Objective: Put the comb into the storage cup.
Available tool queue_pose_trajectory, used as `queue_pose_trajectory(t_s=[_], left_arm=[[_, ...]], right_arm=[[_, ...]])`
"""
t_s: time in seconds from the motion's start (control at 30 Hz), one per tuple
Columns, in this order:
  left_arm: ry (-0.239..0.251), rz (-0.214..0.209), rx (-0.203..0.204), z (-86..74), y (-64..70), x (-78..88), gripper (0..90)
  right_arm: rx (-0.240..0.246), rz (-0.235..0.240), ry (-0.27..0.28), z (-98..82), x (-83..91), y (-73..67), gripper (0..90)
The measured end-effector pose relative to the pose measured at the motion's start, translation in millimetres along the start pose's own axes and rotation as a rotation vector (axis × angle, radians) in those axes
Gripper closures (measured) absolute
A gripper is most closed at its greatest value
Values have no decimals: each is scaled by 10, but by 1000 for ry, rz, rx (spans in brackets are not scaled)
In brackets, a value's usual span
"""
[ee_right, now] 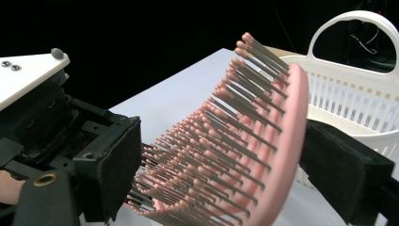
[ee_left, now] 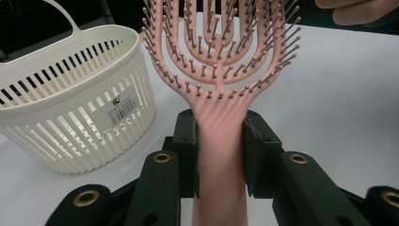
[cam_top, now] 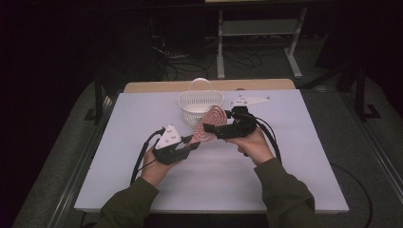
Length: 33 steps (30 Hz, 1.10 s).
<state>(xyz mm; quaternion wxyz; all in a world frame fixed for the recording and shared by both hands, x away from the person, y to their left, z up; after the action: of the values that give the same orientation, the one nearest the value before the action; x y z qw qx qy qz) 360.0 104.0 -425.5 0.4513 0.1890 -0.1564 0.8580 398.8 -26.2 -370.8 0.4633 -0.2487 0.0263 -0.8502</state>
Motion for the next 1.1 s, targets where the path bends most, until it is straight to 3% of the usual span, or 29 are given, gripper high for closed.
queue_pose_trajectory(t_s=[0.5, 1.1], left_arm=[[-1, -8, -15, -9, 46, -29, 700], [-10, -2, -30, -26, 45, -41, 699]], right_arm=[[-38, -3, 10, -10, 19, 34, 262], [-99, 42, -18, -43, 2, 24, 463]])
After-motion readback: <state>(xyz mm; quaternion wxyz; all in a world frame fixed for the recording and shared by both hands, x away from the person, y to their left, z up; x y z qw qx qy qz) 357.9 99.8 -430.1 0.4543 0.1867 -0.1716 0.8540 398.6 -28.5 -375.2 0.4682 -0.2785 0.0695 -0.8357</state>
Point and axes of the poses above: each handheld gripper's, and its own axes: x roughly backward along the jaws, z roughly out of its top, y roughly to its right, the point moved 8 cm from there along -x, roughly forward along the jaws, and after that the axes turned 2 degrees about -y, right-handed, at the moved point
